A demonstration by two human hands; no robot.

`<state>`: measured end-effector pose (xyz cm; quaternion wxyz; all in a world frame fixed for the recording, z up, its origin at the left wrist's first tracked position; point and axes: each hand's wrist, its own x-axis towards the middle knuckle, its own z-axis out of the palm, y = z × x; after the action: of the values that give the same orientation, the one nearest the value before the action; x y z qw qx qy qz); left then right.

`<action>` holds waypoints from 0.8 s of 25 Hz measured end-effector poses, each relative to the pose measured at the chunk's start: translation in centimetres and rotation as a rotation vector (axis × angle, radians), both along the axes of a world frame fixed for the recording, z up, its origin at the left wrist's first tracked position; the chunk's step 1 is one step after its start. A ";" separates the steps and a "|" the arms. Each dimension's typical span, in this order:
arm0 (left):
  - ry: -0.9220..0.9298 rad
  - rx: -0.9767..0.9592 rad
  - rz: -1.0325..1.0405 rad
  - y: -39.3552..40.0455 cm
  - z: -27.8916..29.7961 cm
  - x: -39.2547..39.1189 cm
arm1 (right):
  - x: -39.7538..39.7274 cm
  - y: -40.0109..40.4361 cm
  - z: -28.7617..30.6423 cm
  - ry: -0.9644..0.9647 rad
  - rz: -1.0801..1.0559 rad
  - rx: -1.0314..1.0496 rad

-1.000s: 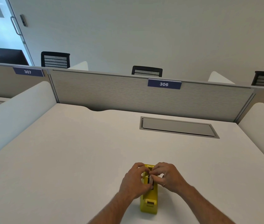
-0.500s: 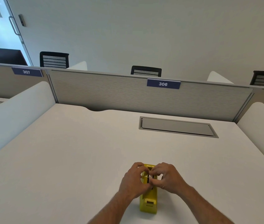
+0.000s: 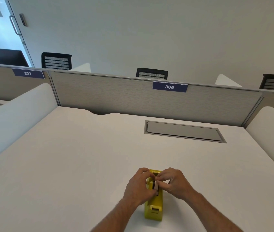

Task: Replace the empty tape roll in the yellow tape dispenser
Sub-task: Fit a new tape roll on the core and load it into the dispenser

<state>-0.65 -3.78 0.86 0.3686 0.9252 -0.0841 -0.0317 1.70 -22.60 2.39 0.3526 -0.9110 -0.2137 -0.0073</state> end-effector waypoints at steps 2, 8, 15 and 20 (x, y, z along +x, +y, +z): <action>0.006 0.000 0.004 0.0 0.0 0.1 | 0.1 -0.1 0.0 0.004 0.002 0.007; 0.001 0.004 -0.005 0.0 -0.1 0.2 | 0.0 -0.1 0.1 0.019 0.011 0.009; -0.002 0.006 -0.017 0.1 -0.2 0.2 | -0.3 0.1 0.1 -0.004 0.009 -0.075; 0.008 0.001 -0.008 0.1 0.1 0.2 | -0.1 0.1 0.1 -0.006 -0.005 -0.017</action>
<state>-0.45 -3.72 0.98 0.3683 0.9249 -0.0864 -0.0369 1.61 -22.54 2.53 0.3443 -0.9145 -0.2124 -0.0094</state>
